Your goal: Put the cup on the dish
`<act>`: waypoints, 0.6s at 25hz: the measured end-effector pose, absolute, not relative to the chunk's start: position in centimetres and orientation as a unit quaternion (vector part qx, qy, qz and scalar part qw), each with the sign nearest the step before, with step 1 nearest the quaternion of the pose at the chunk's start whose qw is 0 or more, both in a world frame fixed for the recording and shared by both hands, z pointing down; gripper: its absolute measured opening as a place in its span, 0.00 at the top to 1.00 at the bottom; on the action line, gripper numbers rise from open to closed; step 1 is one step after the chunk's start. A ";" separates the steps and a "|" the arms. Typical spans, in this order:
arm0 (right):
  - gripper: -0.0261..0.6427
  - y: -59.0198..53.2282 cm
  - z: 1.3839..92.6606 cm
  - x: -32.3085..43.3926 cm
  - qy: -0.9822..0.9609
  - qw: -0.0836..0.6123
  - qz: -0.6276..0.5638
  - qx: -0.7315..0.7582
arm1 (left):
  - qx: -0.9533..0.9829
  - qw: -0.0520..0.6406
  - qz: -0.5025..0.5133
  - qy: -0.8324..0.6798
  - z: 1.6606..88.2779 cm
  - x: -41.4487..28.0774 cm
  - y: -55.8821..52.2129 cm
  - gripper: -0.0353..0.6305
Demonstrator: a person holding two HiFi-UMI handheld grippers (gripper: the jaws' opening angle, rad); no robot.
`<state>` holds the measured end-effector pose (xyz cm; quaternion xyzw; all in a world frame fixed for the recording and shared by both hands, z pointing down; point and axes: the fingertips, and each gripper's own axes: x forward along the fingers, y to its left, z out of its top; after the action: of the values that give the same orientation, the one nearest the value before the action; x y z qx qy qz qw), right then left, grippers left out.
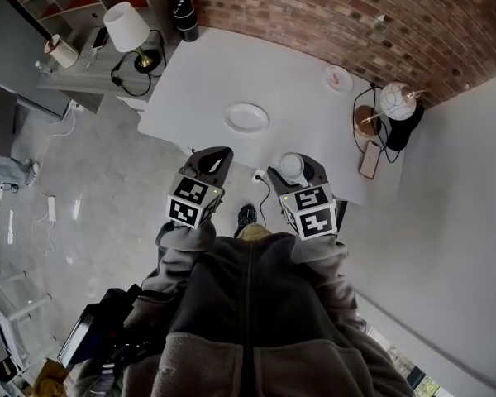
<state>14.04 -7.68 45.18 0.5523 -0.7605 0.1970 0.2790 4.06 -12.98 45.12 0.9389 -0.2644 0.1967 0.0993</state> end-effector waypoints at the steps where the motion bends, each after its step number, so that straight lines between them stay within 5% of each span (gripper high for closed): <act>1: 0.58 -8.0 45.2 14.4 -0.761 0.280 0.197 0.551 | 0.939 0.100 0.197 -0.264 45.1 4.6 -13.4 0.94; 15: 0.58 -11.8 47.1 17.7 -0.768 0.280 0.226 0.530 | 0.928 0.119 0.232 -0.265 47.0 8.0 -16.7 0.94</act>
<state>17.72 -11.81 47.08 0.5301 -0.7678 0.2262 0.2798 8.01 -16.69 46.96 0.9282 -0.2651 0.2322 0.1195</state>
